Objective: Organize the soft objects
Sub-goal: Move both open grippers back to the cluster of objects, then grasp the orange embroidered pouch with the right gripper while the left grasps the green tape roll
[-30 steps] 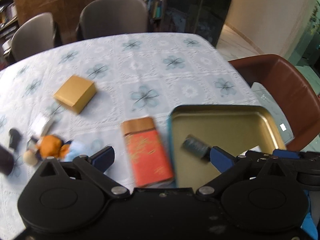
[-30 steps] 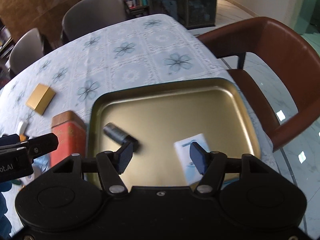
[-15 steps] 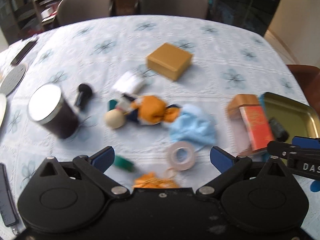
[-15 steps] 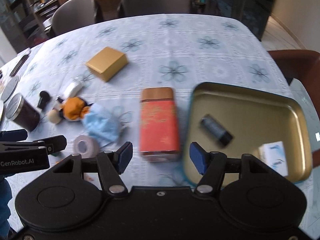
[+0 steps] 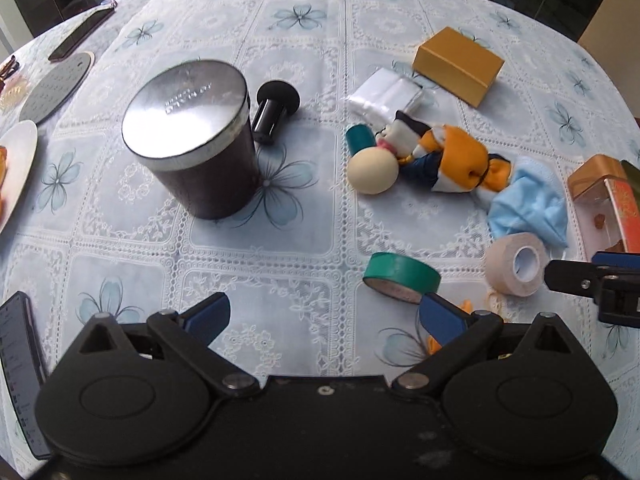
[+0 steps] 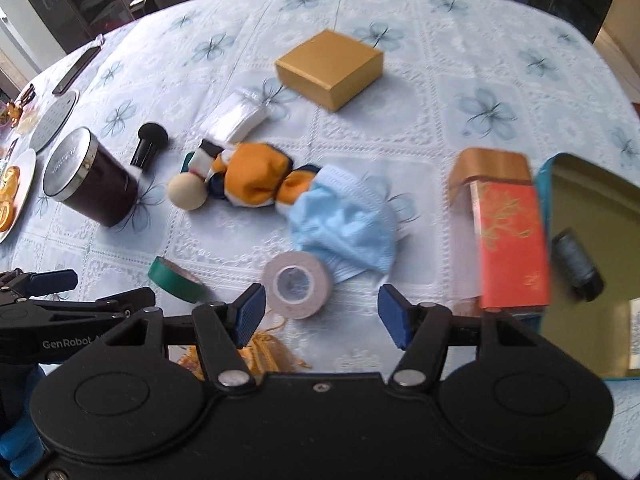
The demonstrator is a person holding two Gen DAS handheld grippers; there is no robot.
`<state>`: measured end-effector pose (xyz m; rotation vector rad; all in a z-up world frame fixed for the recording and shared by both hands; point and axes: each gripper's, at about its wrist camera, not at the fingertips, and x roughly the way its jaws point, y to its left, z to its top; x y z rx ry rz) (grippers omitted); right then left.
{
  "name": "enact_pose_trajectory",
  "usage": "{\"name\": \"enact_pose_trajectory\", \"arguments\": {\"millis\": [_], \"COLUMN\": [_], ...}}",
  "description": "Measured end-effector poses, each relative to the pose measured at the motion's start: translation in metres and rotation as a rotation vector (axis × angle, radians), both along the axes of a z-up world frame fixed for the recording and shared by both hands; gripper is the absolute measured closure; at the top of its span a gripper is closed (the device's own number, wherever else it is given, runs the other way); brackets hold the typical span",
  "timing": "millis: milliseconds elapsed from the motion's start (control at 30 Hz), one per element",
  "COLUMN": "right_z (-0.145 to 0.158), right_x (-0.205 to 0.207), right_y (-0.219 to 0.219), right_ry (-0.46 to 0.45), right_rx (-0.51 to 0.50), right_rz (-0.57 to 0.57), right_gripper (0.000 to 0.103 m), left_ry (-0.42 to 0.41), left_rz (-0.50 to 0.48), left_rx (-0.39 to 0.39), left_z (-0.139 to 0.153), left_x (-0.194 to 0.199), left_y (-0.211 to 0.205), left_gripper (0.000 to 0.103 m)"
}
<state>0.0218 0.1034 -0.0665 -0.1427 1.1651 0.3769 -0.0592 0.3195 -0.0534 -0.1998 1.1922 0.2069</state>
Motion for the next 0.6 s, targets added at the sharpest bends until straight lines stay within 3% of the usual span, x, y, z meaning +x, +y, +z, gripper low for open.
{"name": "enact_pose_trajectory", "arguments": {"millis": [333, 600], "right_z": [-0.025, -0.021], "right_x": [0.007, 0.007], "right_y": [0.028, 0.019], "right_ry": [0.042, 0.039], "right_rx": [-0.056, -0.072], "right_rz": [0.006, -0.038], "right_gripper": [0.047, 0.047], "left_ry": [0.051, 0.026], "left_rz": [-0.033, -0.059], "left_rx": [-0.028, -0.038], "left_z": [-0.021, -0.029], "left_x": [0.007, 0.053], "left_y": [0.010, 0.000], "left_gripper": [0.002, 0.002]}}
